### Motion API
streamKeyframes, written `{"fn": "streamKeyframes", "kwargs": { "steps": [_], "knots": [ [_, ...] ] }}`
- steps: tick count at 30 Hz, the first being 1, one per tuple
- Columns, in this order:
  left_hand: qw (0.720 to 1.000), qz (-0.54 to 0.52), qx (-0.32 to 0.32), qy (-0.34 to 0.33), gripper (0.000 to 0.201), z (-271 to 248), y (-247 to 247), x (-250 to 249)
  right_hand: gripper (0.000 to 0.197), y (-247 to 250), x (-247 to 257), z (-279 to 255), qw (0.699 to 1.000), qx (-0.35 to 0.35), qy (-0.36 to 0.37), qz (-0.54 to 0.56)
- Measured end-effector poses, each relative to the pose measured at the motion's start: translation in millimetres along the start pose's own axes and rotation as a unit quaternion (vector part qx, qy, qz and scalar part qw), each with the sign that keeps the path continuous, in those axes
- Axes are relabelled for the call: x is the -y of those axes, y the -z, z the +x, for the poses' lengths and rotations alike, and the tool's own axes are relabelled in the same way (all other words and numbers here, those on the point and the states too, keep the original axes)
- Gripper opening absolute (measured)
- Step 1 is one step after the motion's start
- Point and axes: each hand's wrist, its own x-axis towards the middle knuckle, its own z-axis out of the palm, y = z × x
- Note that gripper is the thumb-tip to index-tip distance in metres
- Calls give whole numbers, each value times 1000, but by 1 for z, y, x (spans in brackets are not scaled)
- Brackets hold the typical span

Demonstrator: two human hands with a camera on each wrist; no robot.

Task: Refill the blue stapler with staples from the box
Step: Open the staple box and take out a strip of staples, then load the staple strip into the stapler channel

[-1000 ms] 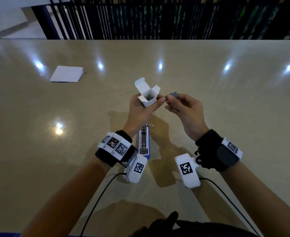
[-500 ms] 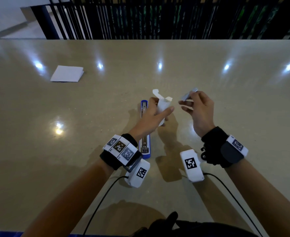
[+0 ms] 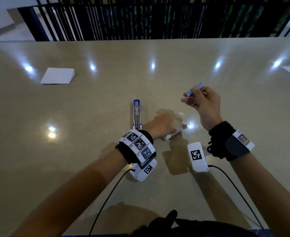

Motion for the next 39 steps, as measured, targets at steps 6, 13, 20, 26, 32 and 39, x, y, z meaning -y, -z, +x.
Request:
{"fn": "streamKeyframes", "kwargs": {
  "steps": [6, 13, 20, 26, 32, 39],
  "knots": [
    [993, -67, -94, -12, 27, -9, 34, 17, 15, -2, 2, -6, 995, 77, -23, -52],
    [955, -205, -209, -45, 25, -40, 69, 28, 30, -41, -2, -20, 959, 237, -19, -153],
    [946, -266, -181, 29, 24, -60, 66, 49, 36, -70, -11, -30, 942, 291, -4, -165],
    [947, -269, -152, 85, 29, -68, 67, 60, 56, -85, -16, -33, 909, 302, 97, -271],
    [943, -288, -119, 112, 33, -74, 65, 69, 57, -91, -18, -36, 897, 300, 96, -311],
    [983, -149, 29, 104, 65, -85, 63, 80, 56, -89, -21, -38, 813, 391, 56, -427]
  ]
}}
